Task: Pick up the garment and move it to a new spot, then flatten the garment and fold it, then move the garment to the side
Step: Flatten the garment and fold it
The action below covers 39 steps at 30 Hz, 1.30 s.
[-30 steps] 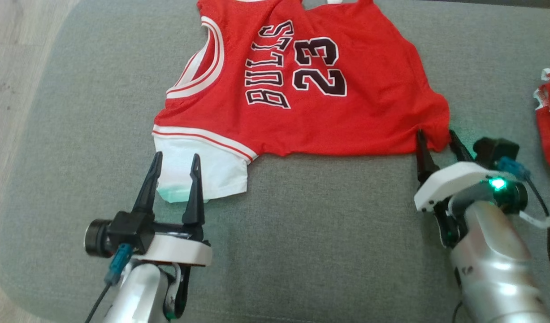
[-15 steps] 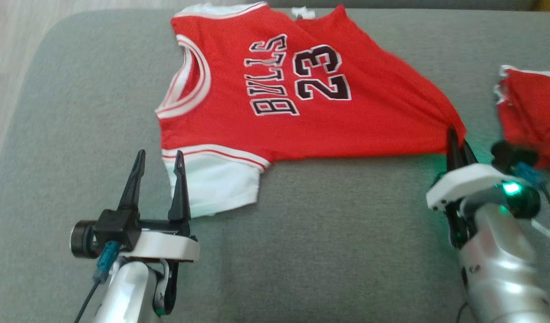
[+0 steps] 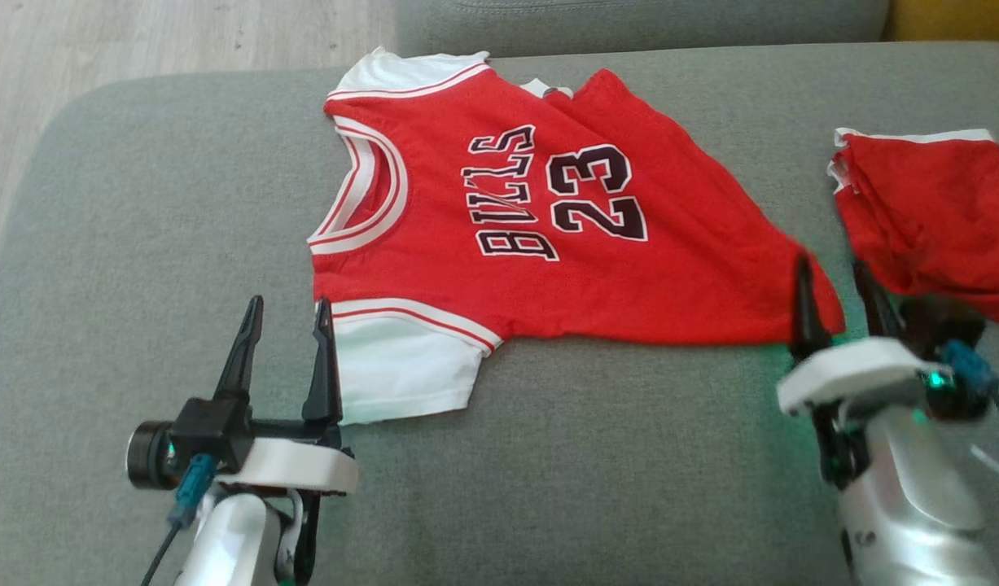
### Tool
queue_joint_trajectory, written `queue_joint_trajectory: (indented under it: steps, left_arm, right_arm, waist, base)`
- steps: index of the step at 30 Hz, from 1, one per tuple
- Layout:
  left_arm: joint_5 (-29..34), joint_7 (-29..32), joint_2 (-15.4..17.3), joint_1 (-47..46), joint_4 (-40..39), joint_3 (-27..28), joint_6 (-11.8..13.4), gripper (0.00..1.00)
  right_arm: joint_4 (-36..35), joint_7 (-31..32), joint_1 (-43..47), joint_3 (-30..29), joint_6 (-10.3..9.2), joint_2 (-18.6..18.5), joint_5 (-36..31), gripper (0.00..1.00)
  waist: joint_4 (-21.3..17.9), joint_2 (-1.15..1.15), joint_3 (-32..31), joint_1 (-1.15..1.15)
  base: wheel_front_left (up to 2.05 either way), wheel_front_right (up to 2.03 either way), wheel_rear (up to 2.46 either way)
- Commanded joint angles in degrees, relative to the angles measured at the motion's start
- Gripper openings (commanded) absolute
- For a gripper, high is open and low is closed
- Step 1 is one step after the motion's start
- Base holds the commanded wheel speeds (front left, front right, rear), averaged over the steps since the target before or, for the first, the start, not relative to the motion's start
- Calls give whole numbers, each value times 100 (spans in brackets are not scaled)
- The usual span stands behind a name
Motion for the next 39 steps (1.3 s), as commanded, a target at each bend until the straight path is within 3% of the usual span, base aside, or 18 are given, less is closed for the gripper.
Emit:
queue_joint_trajectory:
  steps: [1, 6, 10, 13, 17, 26, 32, 33, 34, 39]
  left_arm:
    - [62, -55, 13, -133, -166, 197, -11, 100]
    - [103, -55, 10, -172, -187, 225, -45, 100]
    - [164, -55, 70, -249, -142, 225, -104, 100]
    - [236, -52, 189, -462, -19, 184, -193, 100]
    - [383, 517, 497, -1144, 554, 26, -428, 100]
    - [456, 1479, 901, -2409, 2053, 68, -473, 100]
    - [414, 1753, 1035, -2862, 2748, -86, -719, 100]
    - [409, 1699, 1062, -2933, 2795, -106, -746, 36]
    - [401, 1596, 1097, -3012, 2823, -104, -759, 0]
    - [394, 874, 1279, -3484, 2893, -11, -710, 0]
  right_arm:
    - [-297, -76, -101, 240, -4, -6, 78, 100]
    - [-1674, -77, 532, 1047, -4, -6, 344, 100]
    - [-2287, -78, 960, 1225, -4, -6, 484, 100]
    - [-2491, -78, 1086, 1264, -4, -6, 500, 100]
    - [-2658, -78, 1078, 1256, -4, -6, 452, 100]
    - [-2830, -78, 959, 1291, -4, -6, 427, 100]
    - [-2937, -78, 910, 1299, -4, -6, 436, 100]
    - [-2946, -78, 902, 1296, -4, -6, 437, 100]
    - [-2952, -78, 896, 1293, -4, -6, 435, 100]
    - [-2965, -79, 829, 1305, -4, -6, 426, 100]
  waist:
    - [-13, 0, -2, 1]
    - [-103, 0, 50, 1]
    - [-198, 0, 147, 1]
    - [-257, 0, 268, 1]
    - [-355, 0, 565, 1]
    - [-593, 0, 1116, 1]
    - [-688, 0, 1336, 1]
    - [-695, 0, 1359, 1]
    - [-702, 0, 1380, 1]
    - [-742, 0, 1476, 1]
  base:
    - [0, 0, 0]
    - [0, 0, 0]
    - [0, 0, 0]
    - [0, 0, 0]
    - [0, 0, 0]
    - [0, 0, 0]
    - [0, 0, 0]
    - [0, 0, 0]
    - [0, 0, 0]
    - [0, 0, 0]
